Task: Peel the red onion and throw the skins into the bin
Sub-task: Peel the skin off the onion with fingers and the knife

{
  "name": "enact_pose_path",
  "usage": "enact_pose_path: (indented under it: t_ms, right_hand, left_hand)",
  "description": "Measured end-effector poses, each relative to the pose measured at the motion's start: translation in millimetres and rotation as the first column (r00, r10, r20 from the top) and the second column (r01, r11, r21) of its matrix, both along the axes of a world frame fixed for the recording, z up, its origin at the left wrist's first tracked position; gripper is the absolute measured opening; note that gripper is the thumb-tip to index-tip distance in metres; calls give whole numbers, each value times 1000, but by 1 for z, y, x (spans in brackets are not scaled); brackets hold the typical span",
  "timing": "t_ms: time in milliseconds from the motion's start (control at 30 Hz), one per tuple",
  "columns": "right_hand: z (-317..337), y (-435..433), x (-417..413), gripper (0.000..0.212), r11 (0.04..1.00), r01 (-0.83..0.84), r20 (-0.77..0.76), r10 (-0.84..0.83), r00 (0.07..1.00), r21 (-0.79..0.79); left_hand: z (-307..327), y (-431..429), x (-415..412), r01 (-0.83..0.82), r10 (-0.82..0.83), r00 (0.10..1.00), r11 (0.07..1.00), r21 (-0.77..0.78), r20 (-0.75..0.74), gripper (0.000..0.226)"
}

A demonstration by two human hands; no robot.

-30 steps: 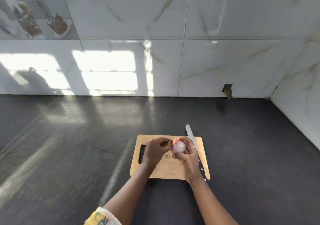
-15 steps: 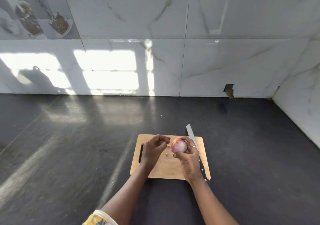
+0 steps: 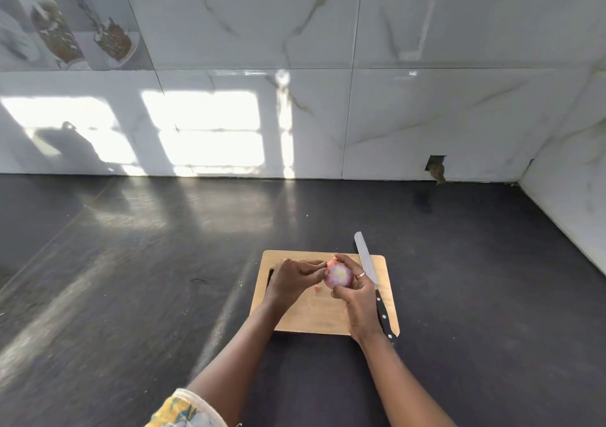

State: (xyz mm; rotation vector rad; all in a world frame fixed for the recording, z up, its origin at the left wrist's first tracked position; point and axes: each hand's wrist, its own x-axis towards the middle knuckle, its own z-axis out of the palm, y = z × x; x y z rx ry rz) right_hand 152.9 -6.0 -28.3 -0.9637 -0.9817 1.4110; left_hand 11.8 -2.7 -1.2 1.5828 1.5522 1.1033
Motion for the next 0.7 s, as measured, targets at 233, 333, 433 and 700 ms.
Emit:
enact_pose_path:
  t_ms: [233, 333, 433, 700]
  right_hand:
    - [-1, -1, 0, 56, 1000, 0, 45, 0, 999, -8]
    - [-1, -2, 0, 57, 1000, 6, 68, -5, 998, -14]
    - [1, -2, 0, 56, 1000, -12, 60, 13, 998, -4]
    - [2, -3, 1, 54, 1000, -15, 64, 14, 998, 13]
  left_hand:
    - [-4, 2, 3, -30, 33, 996, 999, 38, -84, 21]
    - [-11, 4, 5, -56, 88, 975, 985, 162, -203, 45]
    - [-11, -1, 10, -117, 169, 962, 965, 235, -214, 33]
    - [4, -8, 15, -215, 223, 962, 974, 66, -158, 18]
